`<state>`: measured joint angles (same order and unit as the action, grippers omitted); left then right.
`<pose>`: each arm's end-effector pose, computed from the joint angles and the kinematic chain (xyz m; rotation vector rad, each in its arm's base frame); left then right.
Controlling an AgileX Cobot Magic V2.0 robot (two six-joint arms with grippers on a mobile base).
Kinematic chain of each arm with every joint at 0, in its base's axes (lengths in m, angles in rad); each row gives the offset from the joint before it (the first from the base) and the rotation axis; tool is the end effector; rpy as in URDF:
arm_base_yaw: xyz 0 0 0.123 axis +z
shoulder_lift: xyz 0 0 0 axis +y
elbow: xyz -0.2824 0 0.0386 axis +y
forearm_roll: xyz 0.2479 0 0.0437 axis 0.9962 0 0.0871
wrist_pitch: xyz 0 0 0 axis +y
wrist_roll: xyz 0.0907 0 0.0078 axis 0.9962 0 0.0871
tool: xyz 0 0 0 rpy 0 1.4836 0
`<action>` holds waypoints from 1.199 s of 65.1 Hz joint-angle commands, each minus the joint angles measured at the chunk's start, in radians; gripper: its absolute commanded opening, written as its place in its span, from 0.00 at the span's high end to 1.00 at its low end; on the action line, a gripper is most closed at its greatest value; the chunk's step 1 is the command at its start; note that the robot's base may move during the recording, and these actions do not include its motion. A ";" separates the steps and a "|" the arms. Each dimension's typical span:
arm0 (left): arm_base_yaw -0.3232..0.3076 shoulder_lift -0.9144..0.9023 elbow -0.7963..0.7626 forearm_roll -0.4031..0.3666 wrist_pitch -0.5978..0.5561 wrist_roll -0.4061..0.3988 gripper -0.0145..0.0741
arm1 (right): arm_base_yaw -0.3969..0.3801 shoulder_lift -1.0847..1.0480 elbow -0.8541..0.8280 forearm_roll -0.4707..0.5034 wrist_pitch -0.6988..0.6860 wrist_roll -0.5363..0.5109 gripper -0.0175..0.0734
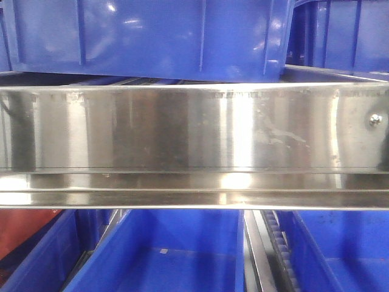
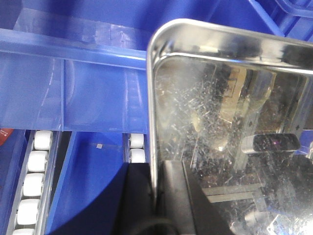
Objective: Stack silver trays without gaps
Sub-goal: 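Pull the held tray back out of the shelf toward the robot, then turn the base away from the shelf while holding the tray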
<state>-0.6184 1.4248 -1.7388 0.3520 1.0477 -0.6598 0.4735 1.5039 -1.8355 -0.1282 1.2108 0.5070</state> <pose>0.2521 -0.1460 0.4757 -0.0187 2.1726 -0.2997 0.2750 0.1286 0.4651 0.0446 2.3746 0.3136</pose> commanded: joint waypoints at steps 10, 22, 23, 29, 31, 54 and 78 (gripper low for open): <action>-0.005 -0.012 -0.012 0.018 -0.046 0.002 0.85 | -0.001 -0.014 -0.010 -0.035 -0.015 -0.011 0.88; -0.005 -0.012 -0.012 0.018 -0.046 0.002 0.85 | -0.001 -0.014 -0.010 -0.035 -0.015 -0.011 0.88; -0.005 -0.012 -0.012 0.018 -0.046 0.002 0.85 | -0.001 -0.014 -0.010 -0.035 -0.015 -0.011 0.88; -0.005 -0.012 -0.012 0.018 -0.046 0.002 0.85 | -0.001 -0.013 -0.010 -0.035 -0.015 -0.011 0.88; -0.005 -0.012 -0.012 0.018 -0.046 0.002 0.85 | -0.001 -0.013 -0.010 -0.035 -0.017 -0.011 0.88; -0.005 -0.012 -0.012 0.018 -0.048 0.002 0.85 | -0.001 -0.013 -0.010 -0.035 -0.085 -0.011 0.88; -0.005 -0.012 -0.012 0.018 -0.048 0.002 0.85 | -0.001 -0.013 -0.010 -0.035 -0.217 -0.011 0.88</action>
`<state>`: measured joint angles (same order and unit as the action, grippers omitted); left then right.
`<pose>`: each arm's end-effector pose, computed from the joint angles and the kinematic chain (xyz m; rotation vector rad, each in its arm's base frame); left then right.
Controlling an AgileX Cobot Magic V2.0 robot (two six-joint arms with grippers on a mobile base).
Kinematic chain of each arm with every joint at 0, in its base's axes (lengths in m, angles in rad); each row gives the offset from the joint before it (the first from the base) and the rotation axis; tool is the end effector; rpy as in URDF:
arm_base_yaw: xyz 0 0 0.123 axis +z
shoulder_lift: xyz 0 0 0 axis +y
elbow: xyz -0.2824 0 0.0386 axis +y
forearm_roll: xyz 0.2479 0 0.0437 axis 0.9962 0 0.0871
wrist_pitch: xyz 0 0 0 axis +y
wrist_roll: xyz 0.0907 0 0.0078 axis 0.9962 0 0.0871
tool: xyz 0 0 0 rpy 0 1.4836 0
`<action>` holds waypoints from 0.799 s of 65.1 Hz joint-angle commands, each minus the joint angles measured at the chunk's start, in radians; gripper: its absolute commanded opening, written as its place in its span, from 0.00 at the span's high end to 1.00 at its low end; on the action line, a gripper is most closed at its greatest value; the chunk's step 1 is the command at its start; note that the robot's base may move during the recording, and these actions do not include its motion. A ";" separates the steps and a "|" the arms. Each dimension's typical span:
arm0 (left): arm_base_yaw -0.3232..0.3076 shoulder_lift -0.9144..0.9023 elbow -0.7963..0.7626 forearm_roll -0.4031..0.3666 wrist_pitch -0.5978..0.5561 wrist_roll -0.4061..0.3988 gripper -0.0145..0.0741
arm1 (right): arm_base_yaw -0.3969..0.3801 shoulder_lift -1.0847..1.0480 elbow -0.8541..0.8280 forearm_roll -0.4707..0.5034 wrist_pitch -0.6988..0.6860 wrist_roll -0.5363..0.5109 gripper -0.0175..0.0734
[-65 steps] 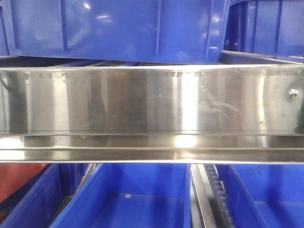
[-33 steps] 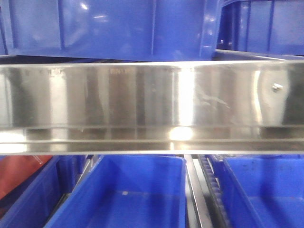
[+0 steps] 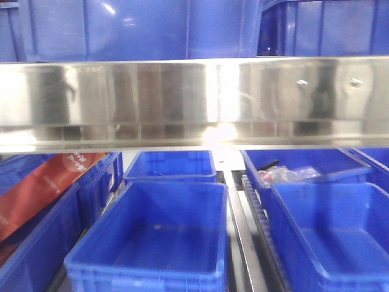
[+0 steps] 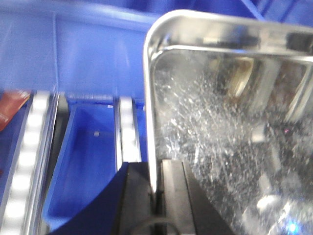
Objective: Stack silver trays without gaps
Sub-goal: 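Turn the base away from the shelf while holding the tray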
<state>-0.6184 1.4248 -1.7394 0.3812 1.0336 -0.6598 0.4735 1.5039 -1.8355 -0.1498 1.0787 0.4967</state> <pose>0.2536 -0.1447 0.4776 -0.0130 2.1467 -0.2777 0.2825 0.1313 0.4743 0.0191 2.2416 0.3464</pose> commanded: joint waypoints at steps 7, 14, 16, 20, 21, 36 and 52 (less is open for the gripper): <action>-0.005 -0.012 -0.011 -0.011 -0.034 0.002 0.85 | -0.001 -0.013 -0.010 -0.014 -0.093 0.000 0.88; -0.005 -0.012 -0.011 -0.011 -0.034 0.002 0.85 | -0.001 -0.013 -0.010 -0.014 -0.093 0.000 0.88; -0.005 -0.012 -0.011 -0.011 -0.034 0.002 0.85 | -0.001 -0.013 -0.010 -0.014 -0.093 0.000 0.88; -0.005 -0.012 -0.011 -0.011 -0.034 0.002 0.85 | -0.001 -0.013 -0.010 -0.014 -0.093 0.000 0.88; -0.005 -0.012 -0.011 -0.008 -0.034 0.002 0.85 | -0.001 -0.013 -0.010 -0.014 -0.093 0.000 0.88; -0.005 -0.012 -0.011 0.001 -0.034 0.002 0.85 | -0.001 -0.013 -0.010 -0.014 -0.093 0.000 0.88; -0.005 -0.012 -0.011 0.001 -0.034 0.002 0.85 | -0.001 -0.013 -0.010 -0.014 -0.093 0.000 0.88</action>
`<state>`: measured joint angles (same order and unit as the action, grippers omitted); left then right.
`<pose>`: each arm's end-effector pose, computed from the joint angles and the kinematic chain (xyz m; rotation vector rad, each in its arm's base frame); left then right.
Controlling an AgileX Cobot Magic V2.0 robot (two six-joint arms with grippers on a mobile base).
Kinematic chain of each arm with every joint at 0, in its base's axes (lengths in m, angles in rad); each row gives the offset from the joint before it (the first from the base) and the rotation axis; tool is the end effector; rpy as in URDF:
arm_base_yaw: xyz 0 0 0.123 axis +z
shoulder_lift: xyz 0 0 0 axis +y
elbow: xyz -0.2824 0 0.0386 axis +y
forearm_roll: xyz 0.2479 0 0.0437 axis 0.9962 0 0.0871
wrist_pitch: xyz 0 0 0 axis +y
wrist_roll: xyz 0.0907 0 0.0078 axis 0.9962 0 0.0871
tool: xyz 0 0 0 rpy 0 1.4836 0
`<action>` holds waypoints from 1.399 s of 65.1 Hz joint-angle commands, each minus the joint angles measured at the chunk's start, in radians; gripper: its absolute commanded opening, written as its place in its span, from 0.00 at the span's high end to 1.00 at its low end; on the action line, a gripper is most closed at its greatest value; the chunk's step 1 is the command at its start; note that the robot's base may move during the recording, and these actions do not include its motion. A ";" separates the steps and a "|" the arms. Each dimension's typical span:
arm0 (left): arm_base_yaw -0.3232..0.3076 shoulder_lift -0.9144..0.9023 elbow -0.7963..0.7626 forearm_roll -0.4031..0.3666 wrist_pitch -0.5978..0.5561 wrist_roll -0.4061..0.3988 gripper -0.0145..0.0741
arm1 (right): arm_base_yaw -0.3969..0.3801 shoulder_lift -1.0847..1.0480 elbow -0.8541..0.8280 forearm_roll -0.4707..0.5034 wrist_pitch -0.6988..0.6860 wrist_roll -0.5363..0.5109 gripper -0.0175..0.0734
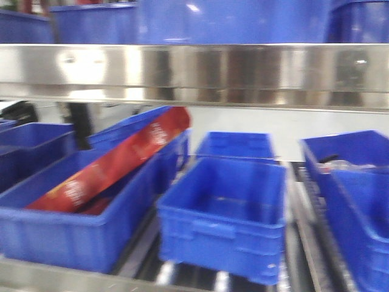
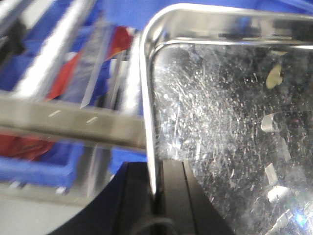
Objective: Stack silver trays without gaps
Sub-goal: 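Turn the base away from the shelf while holding the tray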
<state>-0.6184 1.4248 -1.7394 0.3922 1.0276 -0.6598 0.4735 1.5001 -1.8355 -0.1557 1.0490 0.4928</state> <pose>0.2542 -0.1442 0.4783 -0.0106 2.1365 -0.2697 0.2829 0.1312 0.4777 0.0117 2.2076 0.3528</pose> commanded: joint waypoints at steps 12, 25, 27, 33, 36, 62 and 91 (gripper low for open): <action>-0.005 -0.012 -0.011 -0.010 -0.028 0.002 0.85 | -0.001 -0.009 -0.010 -0.008 -0.063 0.003 0.88; -0.005 -0.012 -0.011 -0.003 -0.028 0.002 0.85 | -0.001 -0.009 -0.010 -0.008 -0.065 0.003 0.88; -0.005 -0.012 -0.011 -0.003 -0.028 0.002 0.85 | -0.001 -0.009 -0.010 -0.008 -0.065 0.003 0.88; -0.005 -0.012 -0.011 -0.003 -0.028 0.002 0.85 | -0.001 -0.009 -0.010 -0.008 -0.065 0.003 0.88; -0.005 -0.012 -0.011 -0.003 -0.028 0.002 0.85 | -0.001 -0.009 -0.010 -0.008 -0.065 0.003 0.88; -0.005 -0.012 -0.011 -0.003 -0.028 0.002 0.85 | -0.001 -0.009 -0.010 -0.008 -0.065 0.003 0.88; -0.005 -0.012 -0.011 -0.003 -0.028 0.002 0.85 | -0.001 -0.009 -0.010 -0.008 -0.065 0.003 0.88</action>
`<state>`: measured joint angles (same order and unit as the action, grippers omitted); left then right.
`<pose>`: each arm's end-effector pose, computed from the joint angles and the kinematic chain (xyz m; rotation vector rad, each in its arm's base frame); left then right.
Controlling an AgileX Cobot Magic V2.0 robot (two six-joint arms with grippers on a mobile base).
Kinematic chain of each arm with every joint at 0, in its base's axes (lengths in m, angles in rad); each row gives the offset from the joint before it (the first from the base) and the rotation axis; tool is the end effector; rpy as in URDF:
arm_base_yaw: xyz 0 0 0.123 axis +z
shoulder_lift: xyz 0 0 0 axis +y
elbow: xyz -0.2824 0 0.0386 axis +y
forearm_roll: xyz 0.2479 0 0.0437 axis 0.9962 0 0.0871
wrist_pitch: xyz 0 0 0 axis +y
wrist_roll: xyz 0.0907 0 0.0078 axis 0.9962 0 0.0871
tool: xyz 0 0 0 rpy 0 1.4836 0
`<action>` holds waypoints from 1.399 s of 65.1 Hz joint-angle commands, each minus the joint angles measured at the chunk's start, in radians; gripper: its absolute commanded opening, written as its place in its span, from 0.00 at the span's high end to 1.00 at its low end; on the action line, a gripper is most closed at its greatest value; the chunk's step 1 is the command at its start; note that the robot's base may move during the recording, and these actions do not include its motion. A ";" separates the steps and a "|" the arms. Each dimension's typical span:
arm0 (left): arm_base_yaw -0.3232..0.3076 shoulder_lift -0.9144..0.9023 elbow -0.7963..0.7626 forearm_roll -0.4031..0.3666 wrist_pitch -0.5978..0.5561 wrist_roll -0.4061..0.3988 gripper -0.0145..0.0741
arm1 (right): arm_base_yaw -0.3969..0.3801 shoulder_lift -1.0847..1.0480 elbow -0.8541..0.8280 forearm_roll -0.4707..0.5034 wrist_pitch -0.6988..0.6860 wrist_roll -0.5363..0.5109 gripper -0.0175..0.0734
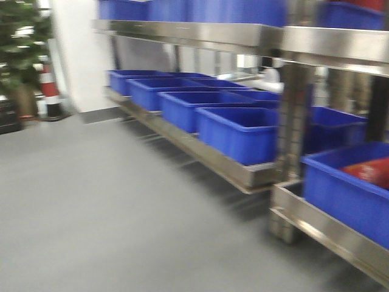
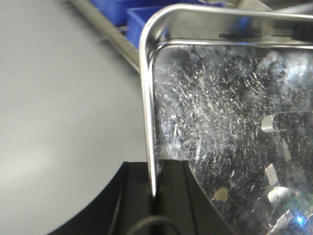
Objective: Stack silver trays without gaps
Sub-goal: 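Turn the base away from the shelf while holding the tray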
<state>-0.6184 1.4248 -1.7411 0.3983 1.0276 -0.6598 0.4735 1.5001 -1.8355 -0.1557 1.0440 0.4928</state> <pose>0.2543 -0.1438 0.4790 -0.0104 2.1322 -0.2643 0.2831 0.1313 0.4780 0.0112 2.2028 0.3551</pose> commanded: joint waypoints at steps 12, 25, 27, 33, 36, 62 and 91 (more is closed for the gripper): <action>-0.005 -0.012 -0.010 -0.009 -0.028 0.002 0.85 | -0.001 -0.009 -0.010 -0.008 -0.060 0.003 0.88; -0.005 -0.012 -0.010 -0.009 -0.028 0.002 0.85 | -0.001 -0.009 -0.010 -0.008 -0.060 0.003 0.88; -0.005 -0.012 -0.010 -0.009 -0.028 0.002 0.85 | -0.001 -0.009 -0.010 -0.008 -0.060 0.003 0.88; -0.005 -0.012 -0.010 -0.009 -0.028 0.002 0.85 | -0.001 -0.009 -0.010 -0.008 -0.060 0.003 0.88; -0.005 -0.012 -0.010 -0.009 -0.028 0.002 0.85 | -0.001 -0.009 -0.010 -0.008 -0.060 0.003 0.88; -0.005 -0.012 -0.010 -0.009 -0.028 0.002 0.85 | -0.001 -0.009 -0.010 -0.008 -0.060 0.003 0.88; -0.005 -0.012 -0.010 -0.009 -0.028 0.002 0.85 | -0.001 -0.009 -0.010 -0.008 -0.060 0.003 0.88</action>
<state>-0.6184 1.4225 -1.7415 0.4002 1.0276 -0.6598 0.4735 1.5001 -1.8355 -0.1557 1.0417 0.4928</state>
